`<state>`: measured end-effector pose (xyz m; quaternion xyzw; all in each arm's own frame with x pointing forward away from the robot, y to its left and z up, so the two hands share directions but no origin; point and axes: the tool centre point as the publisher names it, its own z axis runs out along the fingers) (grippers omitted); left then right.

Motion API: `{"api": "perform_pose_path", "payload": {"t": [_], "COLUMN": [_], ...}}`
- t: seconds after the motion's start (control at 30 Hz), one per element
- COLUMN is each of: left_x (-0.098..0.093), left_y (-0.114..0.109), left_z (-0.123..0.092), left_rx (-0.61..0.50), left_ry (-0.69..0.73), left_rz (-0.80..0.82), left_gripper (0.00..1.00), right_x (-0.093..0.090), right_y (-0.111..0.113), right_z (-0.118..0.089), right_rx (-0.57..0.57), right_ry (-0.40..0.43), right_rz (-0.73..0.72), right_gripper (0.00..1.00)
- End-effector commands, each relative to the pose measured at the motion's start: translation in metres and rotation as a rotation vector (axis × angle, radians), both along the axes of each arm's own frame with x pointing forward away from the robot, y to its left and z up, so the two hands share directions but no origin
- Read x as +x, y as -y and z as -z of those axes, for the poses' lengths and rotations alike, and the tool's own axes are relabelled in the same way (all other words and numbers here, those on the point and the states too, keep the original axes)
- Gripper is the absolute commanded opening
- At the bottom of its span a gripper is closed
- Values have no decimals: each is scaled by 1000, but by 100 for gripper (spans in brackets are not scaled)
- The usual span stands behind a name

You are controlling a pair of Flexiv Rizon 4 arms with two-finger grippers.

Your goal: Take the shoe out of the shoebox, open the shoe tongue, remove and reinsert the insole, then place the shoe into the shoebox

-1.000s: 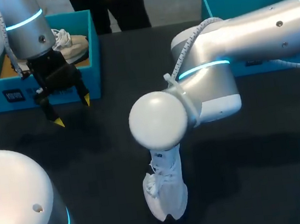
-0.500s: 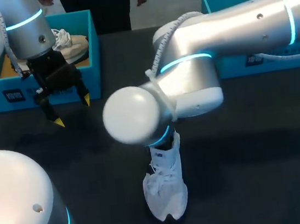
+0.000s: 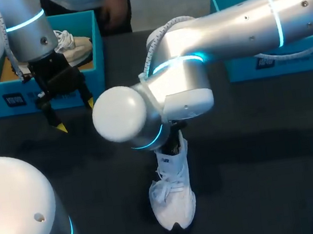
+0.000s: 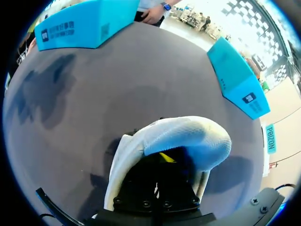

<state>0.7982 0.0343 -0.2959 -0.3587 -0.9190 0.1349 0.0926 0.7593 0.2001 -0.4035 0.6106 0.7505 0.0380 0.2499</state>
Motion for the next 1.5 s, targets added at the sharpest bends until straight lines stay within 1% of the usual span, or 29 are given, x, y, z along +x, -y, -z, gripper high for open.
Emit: {"api": "perform_pose_path", "payload": {"t": [0.03, 0.1, 0.17, 0.27, 0.33, 0.37, 0.43, 0.63, 0.7, 0.87, 1.07, 1.27, 1.37, 1.5], "left_x": [-1, -1, -1, -1, -1, -1, -1, -1, -1, -1, -1, -1, -1, -1], "left_y": [0, 0, 0, 0, 0, 0, 0, 0, 0, 0, 0, 0, 0, 0], "left_z": [0, 0, 0, 0, 0, 0, 0, 0, 0, 0, 0, 0, 0, 0], "left_rx": [2, 2, 2, 2, 2, 2, 2, 2, 2, 2, 2, 2, 2, 2], "left_ry": [2, 2, 2, 2, 2, 2, 2, 2, 2, 2, 2, 2, 2, 2], "left_rz": [0, 0, 0, 0, 0, 0, 0, 0, 0, 0, 0, 0, 0, 0], "left_gripper": [100, 100, 100, 100, 100, 100, 100, 100, 100, 100, 100, 100, 100, 100], "right_x": [-15, -19, -22, -25, -25, -24, -22, -16, -15, -13, -15, -23, -29, -33], "right_y": [-9, -11, -11, -11, -9, -7, -5, 0, 2, 6, 8, 6, 3, 2], "right_z": [-10, -22, -28, -34, -35, -35, -33, -20, -18, -10, -1, 4, 0, -15], "right_rx": [-27, -44, -69, -114, -118, -143, -143, -191, -197, -256, -233, -136, -86, -98], "right_ry": [54, 70, 77, 81, 82, 70, 69, 21, 17, -16, -32, -20, 9, 53], "right_rz": [3, 1, 8, 15, 18, 32, 32, 58, 68, 111, 116, 94, 78, 82], "right_gripper": [0, 0, 0, 0, 0, 0, 0, 0, 0, 0, 0, 0, 0, 0]}}
